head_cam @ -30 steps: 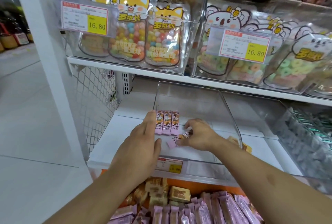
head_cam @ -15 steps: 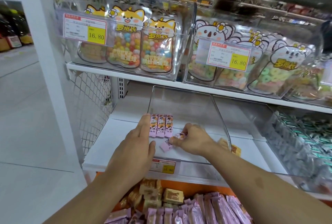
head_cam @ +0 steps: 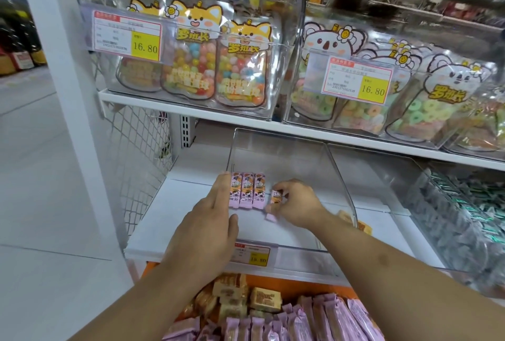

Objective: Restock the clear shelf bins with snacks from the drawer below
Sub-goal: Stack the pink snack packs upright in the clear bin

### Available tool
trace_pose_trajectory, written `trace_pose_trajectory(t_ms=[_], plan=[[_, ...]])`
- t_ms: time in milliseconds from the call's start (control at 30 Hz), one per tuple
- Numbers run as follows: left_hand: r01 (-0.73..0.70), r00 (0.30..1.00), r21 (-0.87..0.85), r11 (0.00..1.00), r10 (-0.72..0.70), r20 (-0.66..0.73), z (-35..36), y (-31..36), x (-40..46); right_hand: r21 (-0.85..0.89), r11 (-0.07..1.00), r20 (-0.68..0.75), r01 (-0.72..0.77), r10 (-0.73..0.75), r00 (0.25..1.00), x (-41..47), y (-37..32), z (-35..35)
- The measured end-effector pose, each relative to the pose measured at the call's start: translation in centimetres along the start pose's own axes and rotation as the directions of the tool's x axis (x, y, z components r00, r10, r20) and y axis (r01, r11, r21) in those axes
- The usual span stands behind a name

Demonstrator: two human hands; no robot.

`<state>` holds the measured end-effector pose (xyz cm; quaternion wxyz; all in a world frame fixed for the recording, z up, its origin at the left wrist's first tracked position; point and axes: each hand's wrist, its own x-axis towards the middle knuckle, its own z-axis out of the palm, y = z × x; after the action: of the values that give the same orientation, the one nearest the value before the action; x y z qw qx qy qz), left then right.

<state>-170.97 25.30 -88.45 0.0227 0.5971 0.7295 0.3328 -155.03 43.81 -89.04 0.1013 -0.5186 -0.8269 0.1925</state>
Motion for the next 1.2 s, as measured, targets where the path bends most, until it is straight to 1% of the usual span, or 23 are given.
trace_pose_trajectory(t_ms=[133, 300, 400, 500, 600, 667, 767, 900, 1000, 1100, 1200], plan=[[0.005, 1.000, -0.002, 1.000, -0.005, -0.005, 0.1, 0.0, -0.1, 0.057, 0.998, 0.054, -0.010, 0.007, 0.998, 0.3, -0.5, 0.0], [0.005, 1.000, -0.016, 1.000, -0.005, -0.001, 0.3, 0.0, -0.1, 0.130, 0.991, 0.018, -0.004, 0.002, 1.000, 1.3, -1.6, 0.6], [0.007, 1.000, -0.023, 1.000, -0.007, 0.001, 0.4, -0.2, 0.0, 0.142, 0.989, 0.029, 0.046, -0.050, 0.998, 1.4, -1.4, 0.8], [0.004, 1.000, -0.022, 1.000, -0.004, 0.003, 0.5, -0.2, -0.1, 0.079, 0.980, 0.030, 0.180, -0.183, 0.983, 1.4, -1.2, 1.2], [-0.002, 1.000, -0.023, 1.000, 0.002, 0.003, 0.4, -0.1, -0.1, -0.040, 0.950, 0.168, 0.310, -0.300, 0.939, 1.7, -1.3, 2.1], [-0.001, 1.000, -0.022, 1.000, 0.001, 0.005, 0.4, -0.2, -0.1, -0.125, 0.924, 0.261, 0.360, -0.320, 0.911, 1.9, -1.7, 2.8], [-0.003, 1.000, -0.021, 1.000, 0.003, 0.007, 0.4, -0.2, -0.1, -0.232, 0.913, 0.310, 0.336, -0.258, 0.915, 2.2, -2.2, 3.2], [0.004, 1.000, -0.019, 1.000, -0.004, 0.004, 0.2, 0.0, -0.1, -0.260, 0.922, 0.321, 0.289, -0.200, 0.926, 2.4, -2.6, 3.1], [0.006, 1.000, -0.008, 1.000, -0.006, 0.008, 0.2, -0.1, -0.1, -0.231, 0.931, 0.324, 0.282, -0.200, 0.925, 2.5, -2.6, 3.2], [0.010, 1.000, 0.000, 1.000, -0.010, 0.018, 0.2, -0.1, -0.1, -0.166, 0.949, 0.277, 0.267, -0.215, 0.936, 2.5, -2.3, 2.9], [0.016, 1.000, -0.002, 1.000, -0.016, 0.022, 0.1, -0.1, -0.1, -0.148, 0.963, 0.251, 0.227, -0.185, 0.950, 2.6, -1.7, 3.0]])
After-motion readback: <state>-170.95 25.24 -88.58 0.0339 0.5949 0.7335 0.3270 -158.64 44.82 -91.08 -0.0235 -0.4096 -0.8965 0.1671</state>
